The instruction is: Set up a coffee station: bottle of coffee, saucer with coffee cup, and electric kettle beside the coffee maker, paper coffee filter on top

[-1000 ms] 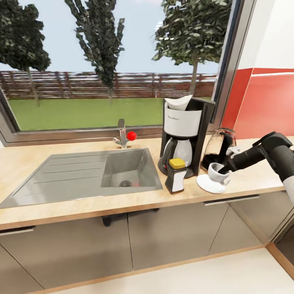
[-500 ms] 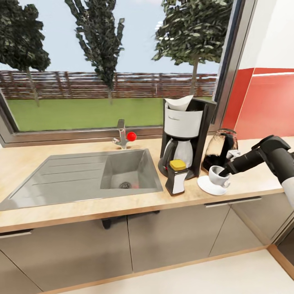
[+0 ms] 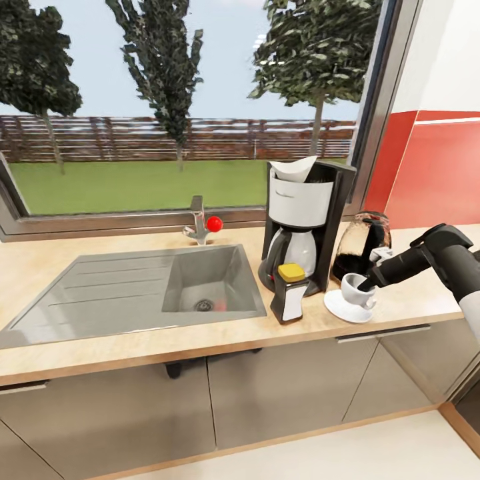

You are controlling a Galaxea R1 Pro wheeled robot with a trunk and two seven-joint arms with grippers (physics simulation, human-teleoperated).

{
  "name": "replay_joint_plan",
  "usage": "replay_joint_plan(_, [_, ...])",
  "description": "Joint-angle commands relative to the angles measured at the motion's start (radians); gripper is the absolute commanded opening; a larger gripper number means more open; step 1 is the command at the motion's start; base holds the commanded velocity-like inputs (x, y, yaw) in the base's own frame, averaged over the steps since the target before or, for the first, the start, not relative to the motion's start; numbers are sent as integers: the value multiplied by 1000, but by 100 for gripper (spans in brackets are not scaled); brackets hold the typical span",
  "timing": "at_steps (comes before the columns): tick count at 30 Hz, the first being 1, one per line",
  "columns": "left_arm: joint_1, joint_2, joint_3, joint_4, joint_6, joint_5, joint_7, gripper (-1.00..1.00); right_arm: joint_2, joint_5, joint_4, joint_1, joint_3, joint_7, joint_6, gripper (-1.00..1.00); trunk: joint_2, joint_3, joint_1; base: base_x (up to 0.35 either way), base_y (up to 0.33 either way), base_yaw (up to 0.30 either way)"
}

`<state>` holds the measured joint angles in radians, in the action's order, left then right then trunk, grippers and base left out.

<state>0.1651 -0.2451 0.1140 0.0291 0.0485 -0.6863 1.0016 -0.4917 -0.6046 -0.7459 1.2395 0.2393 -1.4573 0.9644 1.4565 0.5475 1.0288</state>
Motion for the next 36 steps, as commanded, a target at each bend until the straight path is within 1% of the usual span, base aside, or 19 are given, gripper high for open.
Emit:
replay_joint_plan(1, [1,0,8,0,5,-10,3,100,-1,-10,-1,1,2,-7,8,-100,0,1,0,23,0,0])
replay_joint_plan(4, [1,0,8,0,5,-10,3,100,-1,-9,0,0,2,26,6,-100,0,1,0,95,0,0])
replay_joint_plan(8, [1,0,9,0,5,-10,3,100,-1,-6,17,-1,2,45,-20,-100,0,1,0,96,0,0])
replay_joint_plan(14, [1,0,8,0,5,-10,3,100,-1,-5,55,-2,2,50,-33,-100,0,1,0,19,0,0])
replay_joint_plan(22, [1,0,7,0,5,-10,3,100,-1,-4,63,-2,2,51,-35,-100,0,1,0,1,0,0])
replay_joint_plan(26, [1,0,7,0,5,-10,3,100,-1,-3,63,-2,2,51,-35,-100,28,14,15,0,0,0])
replay_joint_plan(31, [1,0,7,0,5,-10,4,100,-1,-3,63,-2,2,51,-36,-100,28,14,15,0,0,0])
replay_joint_plan(36, [1,0,7,0,5,-10,4,100,-1,-3,63,-2,2,51,-36,-100,63,29,35,0,0,0])
